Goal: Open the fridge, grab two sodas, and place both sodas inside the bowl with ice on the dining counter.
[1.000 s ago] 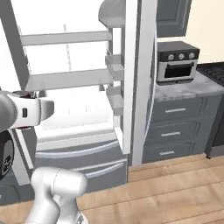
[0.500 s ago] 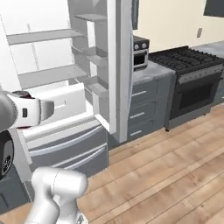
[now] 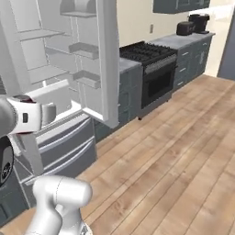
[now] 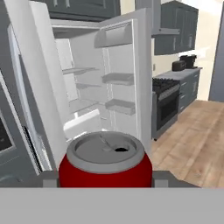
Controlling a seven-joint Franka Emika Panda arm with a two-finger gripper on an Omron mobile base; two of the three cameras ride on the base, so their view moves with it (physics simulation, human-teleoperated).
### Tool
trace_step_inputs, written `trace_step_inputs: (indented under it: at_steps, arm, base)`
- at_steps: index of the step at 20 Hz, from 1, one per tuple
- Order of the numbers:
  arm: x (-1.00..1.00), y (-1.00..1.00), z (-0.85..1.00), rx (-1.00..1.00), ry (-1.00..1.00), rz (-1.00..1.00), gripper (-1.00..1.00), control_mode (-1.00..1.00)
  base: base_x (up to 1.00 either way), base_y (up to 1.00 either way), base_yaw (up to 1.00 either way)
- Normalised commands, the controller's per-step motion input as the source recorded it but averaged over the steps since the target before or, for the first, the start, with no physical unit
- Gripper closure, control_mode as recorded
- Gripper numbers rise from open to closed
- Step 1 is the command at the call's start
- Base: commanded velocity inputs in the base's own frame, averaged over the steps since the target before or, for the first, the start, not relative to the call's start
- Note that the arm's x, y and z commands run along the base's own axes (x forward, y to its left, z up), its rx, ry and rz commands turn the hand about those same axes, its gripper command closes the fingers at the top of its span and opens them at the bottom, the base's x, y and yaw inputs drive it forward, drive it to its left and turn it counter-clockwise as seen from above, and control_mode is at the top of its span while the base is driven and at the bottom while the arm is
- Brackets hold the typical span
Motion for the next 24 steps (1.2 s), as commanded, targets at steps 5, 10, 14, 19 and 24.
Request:
trace_step_inputs:
  at_steps: [5, 10, 14, 19, 24]
  arm:
    - [0.0, 0.0, 0.0, 0.0, 0.0, 0.0, 1.0, 1.0]
    - [0.0, 0.0, 0.0, 0.0, 0.0, 0.0, 1.0, 1.0]
    - [0.0, 0.0, 0.0, 0.0, 0.0, 0.0, 1.0, 1.0]
    - [0.0, 0.0, 0.0, 0.0, 0.0, 0.0, 1.0, 1.0]
    - [0.0, 0.0, 0.0, 0.0, 0.0, 0.0, 1.0, 1.0]
  base:
    - [-1.0, -0.02, -0.37]
    - [-1.0, -0.45, -0.26]
    - [-1.0, -0.92, -0.11]
    - [-0.97, -1.0, -0.07]
    - [-0.93, -1.0, -0.07]
